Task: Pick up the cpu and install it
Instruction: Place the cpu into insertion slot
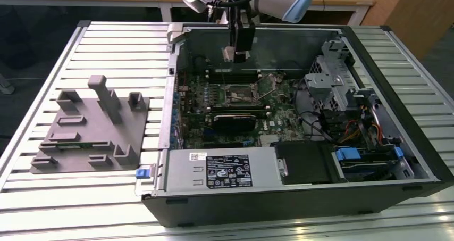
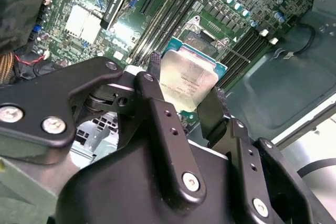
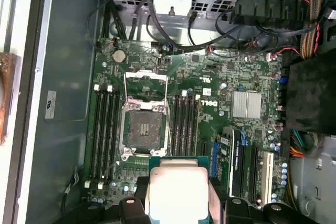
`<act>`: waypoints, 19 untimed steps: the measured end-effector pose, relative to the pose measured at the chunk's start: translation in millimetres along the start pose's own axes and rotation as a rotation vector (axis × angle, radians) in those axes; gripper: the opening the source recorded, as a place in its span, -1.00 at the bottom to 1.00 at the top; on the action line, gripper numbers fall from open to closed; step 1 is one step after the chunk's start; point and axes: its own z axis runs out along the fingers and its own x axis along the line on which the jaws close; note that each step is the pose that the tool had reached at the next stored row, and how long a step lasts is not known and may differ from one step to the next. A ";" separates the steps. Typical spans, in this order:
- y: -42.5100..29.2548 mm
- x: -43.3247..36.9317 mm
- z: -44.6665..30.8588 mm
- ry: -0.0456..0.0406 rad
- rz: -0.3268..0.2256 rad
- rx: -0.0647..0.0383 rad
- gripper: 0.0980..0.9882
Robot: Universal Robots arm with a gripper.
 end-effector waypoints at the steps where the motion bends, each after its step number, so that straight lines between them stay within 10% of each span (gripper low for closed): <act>1: 0.0 0.0 0.1 -0.0004 0.006 0.000 -0.02; 19: 0.0 0.1 1.0 0.0036 -0.055 0.000 -0.02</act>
